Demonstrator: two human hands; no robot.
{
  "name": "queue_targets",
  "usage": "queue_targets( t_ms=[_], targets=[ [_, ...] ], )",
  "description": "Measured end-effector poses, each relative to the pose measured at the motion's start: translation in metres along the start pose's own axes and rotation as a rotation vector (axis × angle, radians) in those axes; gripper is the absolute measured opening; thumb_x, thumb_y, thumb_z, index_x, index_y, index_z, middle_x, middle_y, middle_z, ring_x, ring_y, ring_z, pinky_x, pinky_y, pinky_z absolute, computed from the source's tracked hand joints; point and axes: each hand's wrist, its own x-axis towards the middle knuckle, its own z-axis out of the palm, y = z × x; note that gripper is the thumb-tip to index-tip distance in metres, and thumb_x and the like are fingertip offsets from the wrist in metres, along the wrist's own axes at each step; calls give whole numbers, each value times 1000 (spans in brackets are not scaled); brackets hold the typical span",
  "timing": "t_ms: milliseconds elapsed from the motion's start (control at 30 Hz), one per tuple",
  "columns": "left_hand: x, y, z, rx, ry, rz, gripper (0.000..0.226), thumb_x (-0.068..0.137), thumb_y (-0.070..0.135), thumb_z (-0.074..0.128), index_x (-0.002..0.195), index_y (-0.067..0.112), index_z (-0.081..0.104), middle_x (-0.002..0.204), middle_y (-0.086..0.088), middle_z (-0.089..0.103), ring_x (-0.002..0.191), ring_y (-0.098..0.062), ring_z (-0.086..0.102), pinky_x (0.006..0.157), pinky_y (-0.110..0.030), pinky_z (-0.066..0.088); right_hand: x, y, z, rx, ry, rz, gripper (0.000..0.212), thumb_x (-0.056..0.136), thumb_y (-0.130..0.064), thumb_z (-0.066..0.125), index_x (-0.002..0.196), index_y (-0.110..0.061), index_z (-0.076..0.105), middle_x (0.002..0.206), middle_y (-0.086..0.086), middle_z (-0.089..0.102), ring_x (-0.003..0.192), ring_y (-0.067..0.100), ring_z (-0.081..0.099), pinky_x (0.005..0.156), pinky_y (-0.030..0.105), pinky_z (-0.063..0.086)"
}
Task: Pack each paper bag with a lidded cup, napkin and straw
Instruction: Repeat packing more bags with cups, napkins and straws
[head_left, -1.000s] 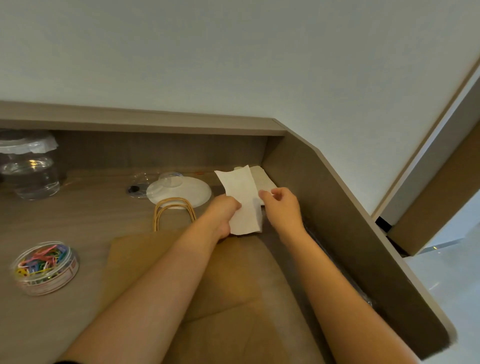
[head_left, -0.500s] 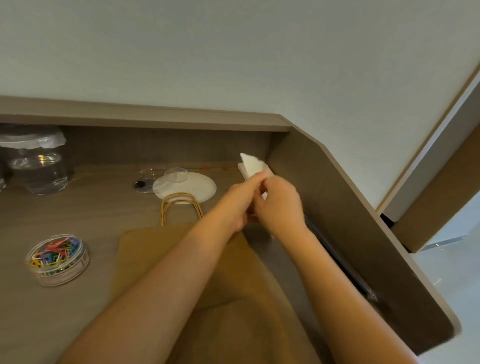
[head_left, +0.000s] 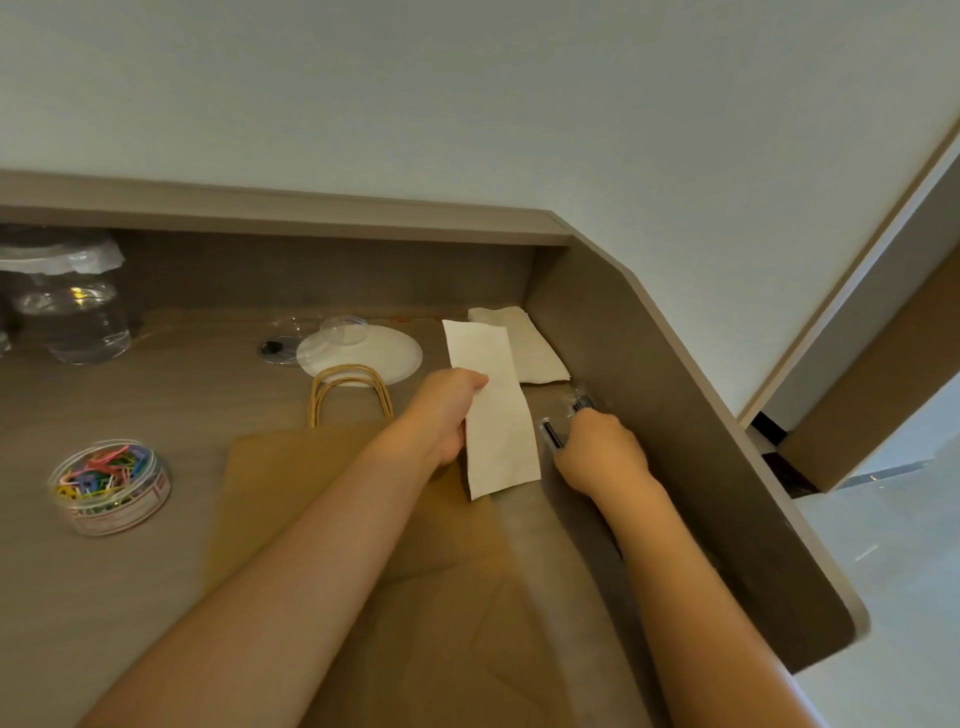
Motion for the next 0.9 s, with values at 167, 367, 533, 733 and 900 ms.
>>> queue_targets(
  t_ms=[167, 367, 533, 733, 900],
  targets=[
    [-12, 2, -2, -31, 32, 15, 38, 97, 7, 45, 136, 9, 42, 129, -12, 55, 113, -27, 53, 94, -40, 41, 2, -6, -6, -19, -179, -59, 9, 94, -14, 51, 90, -7, 54, 84, 9, 55, 78, 21, 57, 62, 28, 47],
    [-30, -4, -17, -10, 54, 33, 24, 96, 9, 48, 120, 12, 49, 107, -5, 62, 95, -20, 57, 89, -38, 44, -13, -13, -17, 301, -127, -137, 29, 93, -25, 51, 69, -11, 44, 66, 3, 42, 56, 14, 40, 50, 24, 34],
    [-71, -6, -49, 30, -20, 131, 9, 95, 12, 50, 101, 17, 56, 98, -4, 65, 94, -20, 62, 84, -34, 49, -71, -46, -50, 610, 65, -451, 23, 89, -21, 57, 69, -9, 55, 61, 2, 48, 55, 11, 47, 54, 19, 40],
    [-152, -11, -124, 65, -65, 304, 26, 90, 3, 52, 112, 16, 56, 98, -7, 66, 93, -22, 64, 83, -35, 54, -158, -114, -28, 815, 94, -623, 16, 87, -18, 60, 71, -14, 59, 64, -5, 55, 56, -3, 54, 49, 9, 42],
    [-249, -43, -230, 130, 6, 380, 27, 86, 1, 55, 105, 20, 61, 95, -2, 70, 95, -19, 65, 87, -35, 52, -263, -177, 20, 897, -42, -713, 18, 84, -15, 64, 67, -13, 62, 54, -9, 55, 45, -6, 49, 44, 6, 39]
  ],
)
